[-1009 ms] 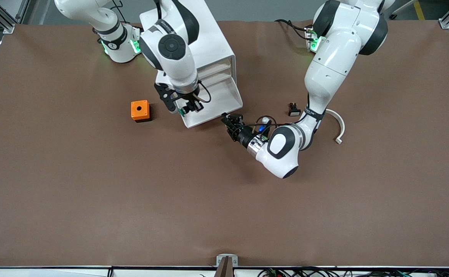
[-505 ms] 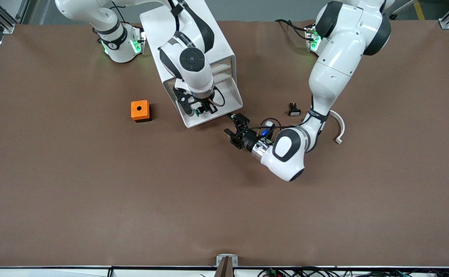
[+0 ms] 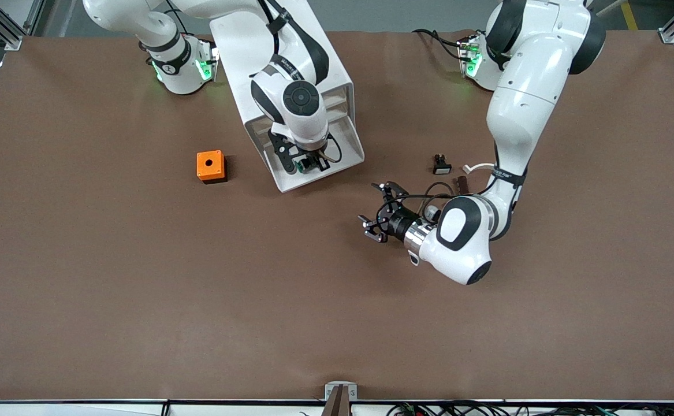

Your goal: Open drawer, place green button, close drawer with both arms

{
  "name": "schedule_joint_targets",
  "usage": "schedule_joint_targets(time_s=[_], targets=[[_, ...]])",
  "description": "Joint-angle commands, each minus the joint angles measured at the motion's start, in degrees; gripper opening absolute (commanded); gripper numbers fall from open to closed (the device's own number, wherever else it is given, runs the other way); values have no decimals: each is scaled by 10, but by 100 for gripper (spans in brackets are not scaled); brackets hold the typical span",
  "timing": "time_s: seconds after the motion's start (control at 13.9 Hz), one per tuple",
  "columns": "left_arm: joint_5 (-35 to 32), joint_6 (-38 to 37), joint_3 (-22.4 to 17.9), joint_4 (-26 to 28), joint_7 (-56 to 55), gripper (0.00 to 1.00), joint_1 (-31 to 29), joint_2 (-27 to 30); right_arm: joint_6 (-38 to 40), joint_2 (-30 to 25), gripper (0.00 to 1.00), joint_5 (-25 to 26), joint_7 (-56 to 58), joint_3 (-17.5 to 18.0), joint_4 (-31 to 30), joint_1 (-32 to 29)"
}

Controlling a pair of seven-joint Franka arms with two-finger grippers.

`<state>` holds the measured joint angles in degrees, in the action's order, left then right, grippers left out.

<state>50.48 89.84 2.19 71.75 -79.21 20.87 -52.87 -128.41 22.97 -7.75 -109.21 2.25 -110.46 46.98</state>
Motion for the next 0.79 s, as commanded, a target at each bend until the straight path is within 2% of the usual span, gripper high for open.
schedule_joint_targets(time_s=[0.0, 0.29, 0.43, 0.5, 0.58, 0.72], targets=[[-62, 4, -22, -9, 74, 100, 15, 22, 4, 10, 0, -11, -27, -3, 20, 14], [-140, 55, -24, -11, 168, 100, 18, 48, 5, 13, 0, -11, -37, -3, 26, 23], [-144, 96, -25, -13, 221, 100, 18, 58, 5, 15, 0, -11, -38, -3, 27, 24], [-150, 115, -28, -13, 243, 100, 18, 63, 5, 16, 12, -11, -39, -3, 28, 25], [-153, 134, -28, -13, 258, 100, 18, 65, 5, 16, 52, -10, -39, -3, 29, 25], [-175, 172, -28, -12, 284, 100, 23, 66, 7, 17, 100, -10, -41, -3, 37, 30]])
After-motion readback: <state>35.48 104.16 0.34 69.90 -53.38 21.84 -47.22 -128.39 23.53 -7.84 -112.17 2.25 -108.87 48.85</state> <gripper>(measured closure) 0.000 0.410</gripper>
